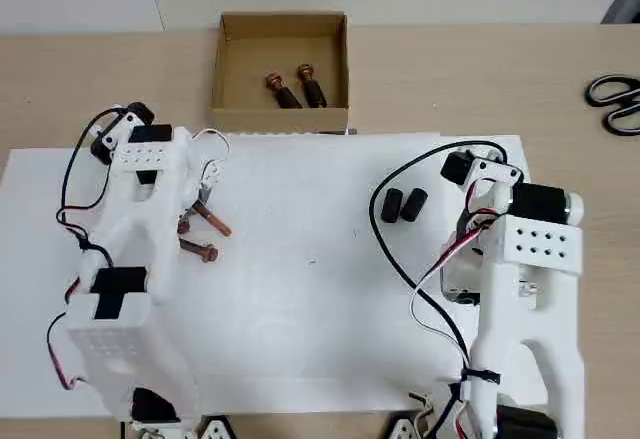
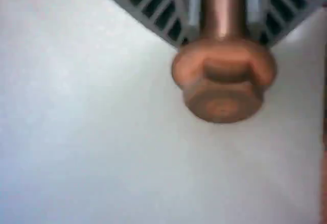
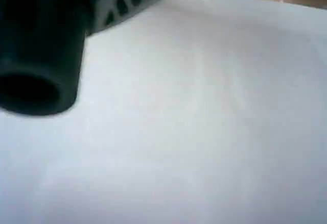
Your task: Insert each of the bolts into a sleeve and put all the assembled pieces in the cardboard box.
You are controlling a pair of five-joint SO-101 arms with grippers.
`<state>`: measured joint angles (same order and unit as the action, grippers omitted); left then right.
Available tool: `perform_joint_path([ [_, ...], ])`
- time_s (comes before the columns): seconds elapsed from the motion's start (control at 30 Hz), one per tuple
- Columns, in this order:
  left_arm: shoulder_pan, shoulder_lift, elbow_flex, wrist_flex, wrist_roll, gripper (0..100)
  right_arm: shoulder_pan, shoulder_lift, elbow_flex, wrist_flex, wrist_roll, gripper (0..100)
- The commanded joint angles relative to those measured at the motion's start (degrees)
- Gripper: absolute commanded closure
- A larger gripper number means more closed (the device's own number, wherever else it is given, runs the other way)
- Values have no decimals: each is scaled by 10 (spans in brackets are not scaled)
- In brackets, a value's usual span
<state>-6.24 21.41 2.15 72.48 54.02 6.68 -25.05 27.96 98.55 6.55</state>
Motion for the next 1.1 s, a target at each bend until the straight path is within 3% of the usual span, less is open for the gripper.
perform_joint_path([
  [0.0, 6, -60, -73, 54, -3, 995, 2, -24, -39, 7, -5, 996],
  [0.2, 66, -151, -178, 118, -76, 995, -24, -151, -48, 8, -4, 996],
  [0.43, 118, -250, -230, 142, -82, 995, -179, -326, -41, 7, -4, 996],
  [0.8, 214, -356, -213, 152, -148, 995, -269, -423, -20, 2, -4, 996],
  [1.07, 255, -489, -76, 93, -142, 995, -303, -523, 12, -22, -4, 996],
])
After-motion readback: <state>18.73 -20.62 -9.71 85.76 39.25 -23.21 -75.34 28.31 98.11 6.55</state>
